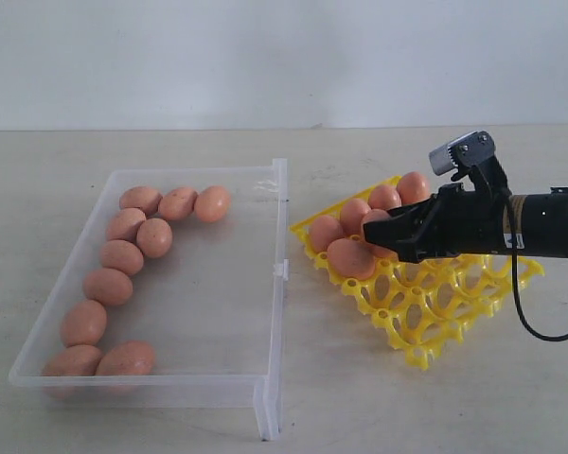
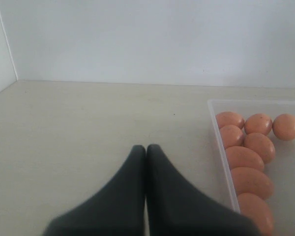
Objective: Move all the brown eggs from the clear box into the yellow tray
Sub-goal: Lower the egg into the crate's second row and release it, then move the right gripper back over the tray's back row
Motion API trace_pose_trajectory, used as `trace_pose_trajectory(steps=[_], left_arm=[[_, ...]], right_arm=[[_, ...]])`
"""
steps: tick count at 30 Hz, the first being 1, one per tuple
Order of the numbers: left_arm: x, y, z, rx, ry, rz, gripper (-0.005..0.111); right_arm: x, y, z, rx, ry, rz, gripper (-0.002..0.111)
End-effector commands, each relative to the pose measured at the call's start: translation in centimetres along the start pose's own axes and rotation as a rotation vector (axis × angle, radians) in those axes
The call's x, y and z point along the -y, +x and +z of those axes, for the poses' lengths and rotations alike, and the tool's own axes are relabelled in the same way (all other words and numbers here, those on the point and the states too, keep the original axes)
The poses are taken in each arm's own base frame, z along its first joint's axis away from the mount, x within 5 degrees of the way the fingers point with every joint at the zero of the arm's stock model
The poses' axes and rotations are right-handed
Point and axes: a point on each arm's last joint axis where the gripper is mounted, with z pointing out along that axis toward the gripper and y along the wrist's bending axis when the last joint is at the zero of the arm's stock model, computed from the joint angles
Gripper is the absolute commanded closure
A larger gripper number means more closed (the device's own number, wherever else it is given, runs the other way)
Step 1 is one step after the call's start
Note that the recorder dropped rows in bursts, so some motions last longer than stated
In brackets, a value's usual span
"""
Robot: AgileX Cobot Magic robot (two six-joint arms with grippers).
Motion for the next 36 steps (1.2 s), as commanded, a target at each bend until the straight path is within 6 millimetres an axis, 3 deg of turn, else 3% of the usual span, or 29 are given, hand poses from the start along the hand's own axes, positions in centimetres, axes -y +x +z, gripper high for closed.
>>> trace_pose_trajectory(steps=[1,10,15,18,21,24,26,29,31,34,36], left_arm=[[0.0,-0.2,-0.1,0.008,0.005,-0.004,0.111],[0.0,-0.2,-0.1,0.008,0.005,-0.004,0.111],[0.0,-0.2,-0.1,0.008,0.005,-0.004,0.111],[0.0,-0.2,-0.1,0.008,0.005,-0.004,0.111],[0.0,-0.2,-0.1,0.008,0.005,-0.004,0.111],[0.0,-0.2,-0.1,0.008,0.005,-0.004,0.111],[0.0,-0.2,-0.1,0.008,0.005,-0.004,0.111],[0.0,-0.2,-0.1,0.008,0.005,-0.004,0.111],[0.0,-0.2,-0.1,0.008,0.005,-0.004,0.111],[0.0,-0.2,-0.1,0.008,0.005,-0.004,0.111],[0.0,-0.2,-0.1,0.008,0.005,-0.004,0.111]], right_arm=[[0.2,-0.3,0.0,0.021,0.017,0.007,0.045],[-0.1,-1.3,-0.5,0.031,0.024,-0.001,0.043],[-1.8,-5.0,-2.7,0.134,-0.011,0.059,0.043],[-4.6,-8.3,-4.2,0.242,-0.088,0.046,0.051],[-9.2,-10.8,-4.8,0.295,-0.202,-0.031,0.075],[-14.4,-11.8,-4.2,0.265,-0.263,-0.162,0.103],[-17.6,-11.3,-3.2,0.192,-0.24,-0.275,0.108],[-19.8,-9.8,-1.0,0.0,-0.018,-0.494,0.108],[-19.7,-9.3,0.0,-0.177,0.279,-0.582,0.108],[-18.7,-10.2,0.9,-0.364,0.647,-0.652,0.108],[-18.6,-11.6,2.3,-0.441,0.672,-0.667,0.108]])
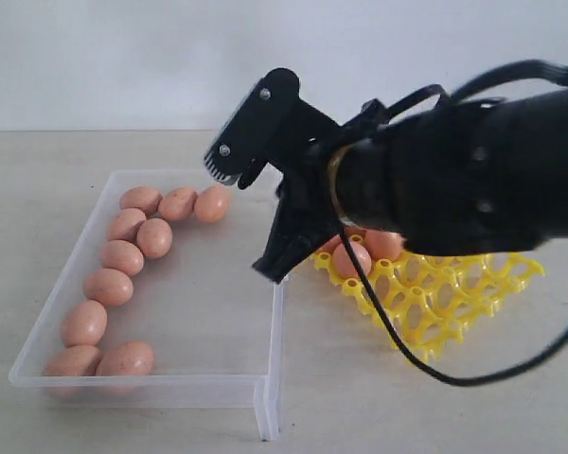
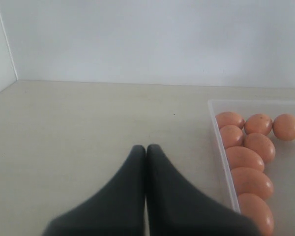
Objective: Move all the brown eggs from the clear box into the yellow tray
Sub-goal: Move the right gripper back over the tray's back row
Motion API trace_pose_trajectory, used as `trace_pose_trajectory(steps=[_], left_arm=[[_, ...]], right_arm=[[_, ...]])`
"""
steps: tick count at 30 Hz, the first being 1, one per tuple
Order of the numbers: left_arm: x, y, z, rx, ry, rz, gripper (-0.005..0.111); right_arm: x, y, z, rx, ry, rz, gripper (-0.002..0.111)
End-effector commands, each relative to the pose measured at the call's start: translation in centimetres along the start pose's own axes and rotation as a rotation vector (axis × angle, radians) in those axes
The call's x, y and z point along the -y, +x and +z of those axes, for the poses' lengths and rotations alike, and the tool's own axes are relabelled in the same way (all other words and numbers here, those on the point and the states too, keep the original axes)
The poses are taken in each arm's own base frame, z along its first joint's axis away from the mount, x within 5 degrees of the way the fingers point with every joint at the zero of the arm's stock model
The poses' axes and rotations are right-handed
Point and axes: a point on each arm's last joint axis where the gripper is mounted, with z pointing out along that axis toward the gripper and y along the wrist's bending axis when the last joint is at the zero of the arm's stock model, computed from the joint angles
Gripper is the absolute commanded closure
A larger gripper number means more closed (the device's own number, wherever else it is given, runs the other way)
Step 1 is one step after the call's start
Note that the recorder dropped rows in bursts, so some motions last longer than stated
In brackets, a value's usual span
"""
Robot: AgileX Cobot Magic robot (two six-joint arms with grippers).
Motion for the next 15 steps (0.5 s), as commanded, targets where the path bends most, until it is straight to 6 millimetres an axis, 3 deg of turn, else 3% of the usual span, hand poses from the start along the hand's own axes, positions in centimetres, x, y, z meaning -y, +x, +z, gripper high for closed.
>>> trace_pose_trajectory(steps=[1,8,12,15], left_arm=[[0.0,-0.2,-0.1,0.008,0.005,-0.004,0.111],[0.0,-0.2,-0.1,0.008,0.005,-0.004,0.111],[0.0,-0.2,-0.1,0.008,0.005,-0.004,0.111],[0.0,-0.2,-0.1,0.008,0.005,-0.004,0.111]], right_arm=[[1.9,-2.6,1.6,-0.262,0.164,-0.067,0.108],[1.4,-9.4,5.4,-0.253,-0.37,0.282,0.108],[1.8,-11.9,7.6,-0.127,-0.355,0.325,0.108],[1.9,-12.4,9.2,-0.092,-0.338,0.352,0.106]])
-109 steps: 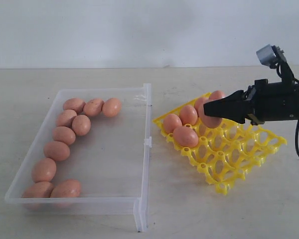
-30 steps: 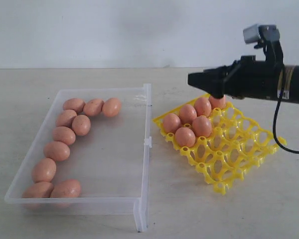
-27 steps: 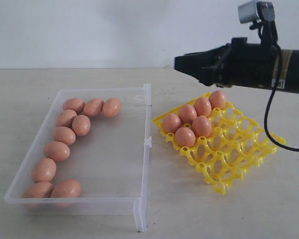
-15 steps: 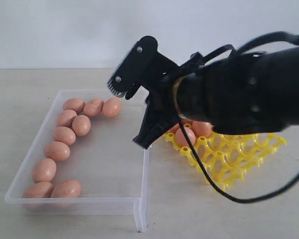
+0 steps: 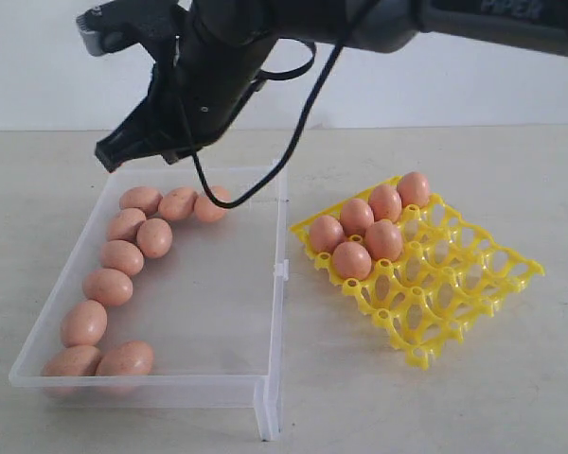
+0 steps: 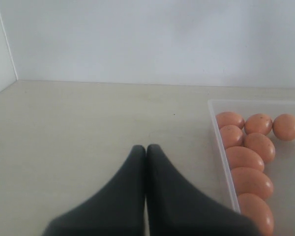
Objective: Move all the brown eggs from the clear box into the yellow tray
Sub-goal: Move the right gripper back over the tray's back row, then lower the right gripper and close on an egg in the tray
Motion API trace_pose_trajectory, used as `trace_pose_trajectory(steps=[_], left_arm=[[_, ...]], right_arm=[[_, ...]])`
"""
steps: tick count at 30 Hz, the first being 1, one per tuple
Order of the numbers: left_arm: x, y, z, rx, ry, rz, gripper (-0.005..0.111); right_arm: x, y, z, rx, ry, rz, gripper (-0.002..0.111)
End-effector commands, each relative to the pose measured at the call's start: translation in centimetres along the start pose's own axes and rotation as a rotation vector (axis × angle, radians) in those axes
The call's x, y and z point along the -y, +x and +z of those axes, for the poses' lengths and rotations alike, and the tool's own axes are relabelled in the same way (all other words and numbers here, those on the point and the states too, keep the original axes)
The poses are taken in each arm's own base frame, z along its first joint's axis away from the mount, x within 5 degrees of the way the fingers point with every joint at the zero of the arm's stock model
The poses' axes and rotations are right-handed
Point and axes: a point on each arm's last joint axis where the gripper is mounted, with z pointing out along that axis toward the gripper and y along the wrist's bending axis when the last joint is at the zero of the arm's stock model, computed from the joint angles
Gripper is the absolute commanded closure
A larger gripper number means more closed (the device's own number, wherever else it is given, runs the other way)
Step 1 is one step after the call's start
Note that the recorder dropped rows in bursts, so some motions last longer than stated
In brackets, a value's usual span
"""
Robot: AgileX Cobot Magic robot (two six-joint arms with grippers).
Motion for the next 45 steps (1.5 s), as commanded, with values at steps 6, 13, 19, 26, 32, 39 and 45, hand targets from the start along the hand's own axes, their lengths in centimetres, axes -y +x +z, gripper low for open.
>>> trace_pose_trajectory(steps=[6,13,19,26,32,39,45], left_arm=[[0.0,-0.2,-0.1,0.008,0.005,-0.004,0.111],[0.0,-0.2,-0.1,0.008,0.005,-0.004,0.111],[0.0,-0.2,-0.1,0.008,0.005,-0.004,0.111],[0.0,-0.2,-0.1,0.008,0.005,-0.004,0.111],[0.0,-0.2,-0.1,0.008,0.005,-0.004,0.111],[0.0,-0.2,-0.1,0.008,0.005,-0.004,0.111],[0.0,-0.2,-0.1,0.008,0.005,-0.004,0.111]], right_arm=[[3.1,-0.4,4.1,0.037,0.022,0.293,0.07],[7.7,2.5,8.3,-0.026,-0.019,0.782,0.048],[9.5,2.9,10.1,0.055,-0.05,0.902,0.047],[9.7,4.3,13.1,0.077,-0.045,0.929,0.047],[9.7,5.1,14.3,0.061,-0.043,0.933,0.047],[9.4,6.5,16.0,0.007,-0.05,0.904,0.047],[9.7,4.6,14.0,0.097,-0.043,0.644,0.047]])
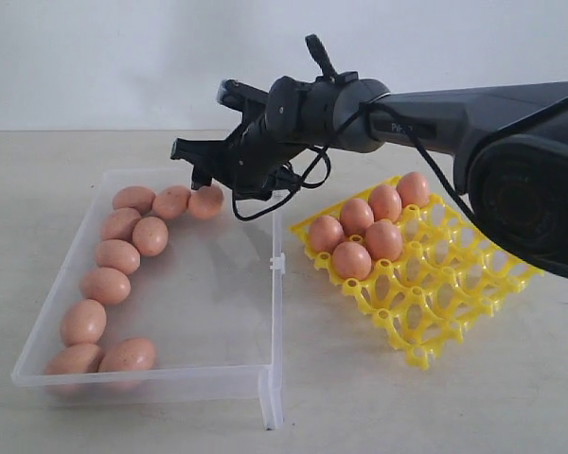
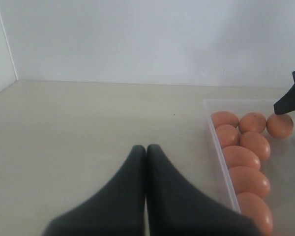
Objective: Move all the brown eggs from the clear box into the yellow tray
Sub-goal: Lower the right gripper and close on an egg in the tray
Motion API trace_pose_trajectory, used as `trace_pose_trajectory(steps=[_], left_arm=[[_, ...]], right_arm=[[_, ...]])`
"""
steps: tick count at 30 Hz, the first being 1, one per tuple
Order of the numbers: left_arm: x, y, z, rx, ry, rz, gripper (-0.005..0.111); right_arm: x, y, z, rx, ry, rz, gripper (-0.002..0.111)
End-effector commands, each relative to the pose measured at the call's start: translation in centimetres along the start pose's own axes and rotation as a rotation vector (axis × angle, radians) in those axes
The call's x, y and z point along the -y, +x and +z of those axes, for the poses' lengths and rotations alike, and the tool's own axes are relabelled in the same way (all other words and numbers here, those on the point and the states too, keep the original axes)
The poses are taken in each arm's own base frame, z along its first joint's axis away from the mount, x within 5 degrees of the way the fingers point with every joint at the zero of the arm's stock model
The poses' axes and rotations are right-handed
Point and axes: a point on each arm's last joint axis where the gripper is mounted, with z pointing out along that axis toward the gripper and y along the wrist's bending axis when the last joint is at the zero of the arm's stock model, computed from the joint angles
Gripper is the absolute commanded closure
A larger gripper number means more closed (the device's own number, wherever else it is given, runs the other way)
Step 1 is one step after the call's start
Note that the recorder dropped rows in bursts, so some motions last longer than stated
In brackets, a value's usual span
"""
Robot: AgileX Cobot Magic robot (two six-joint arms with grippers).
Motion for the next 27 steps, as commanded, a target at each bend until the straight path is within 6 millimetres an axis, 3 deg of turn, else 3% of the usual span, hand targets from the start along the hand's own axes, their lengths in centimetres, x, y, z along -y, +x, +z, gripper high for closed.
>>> trace_pose_trajectory(steps=[1,7,9,11,13,17,27], left_arm=[[0.0,-0.2,-0.1,0.008,0.005,-0.004,0.111],[0.0,-0.2,-0.1,0.008,0.005,-0.004,0.111],[0.0,-0.2,-0.1,0.008,0.005,-0.004,0.111],[0.0,-0.2,-0.1,0.008,0.005,-0.004,0.111],[0.0,-0.2,-0.1,0.008,0.005,-0.004,0.111],[0.0,-0.2,-0.1,0.008,0.005,-0.004,0.111],[0.0,-0.2,-0.1,0.008,0.005,-0.004,0.111]], right_arm=[[-0.8,-0.9,-1.4,0.043,-0.014,-0.205,0.047],[-4.0,-2.0,-4.9,0.078,-0.065,-0.3,0.047],[-6.1,-0.6,-5.1,0.05,-0.092,-0.399,0.047],[-8.5,1.8,-4.6,0.008,-0.126,-0.641,0.047],[-10.5,4.0,-3.9,-0.023,-0.155,-0.683,0.047],[-10.7,4.9,-2.5,0.002,-0.148,-0.553,0.048],[-9.2,5.5,-0.4,-0.005,-0.094,-0.525,0.048]])
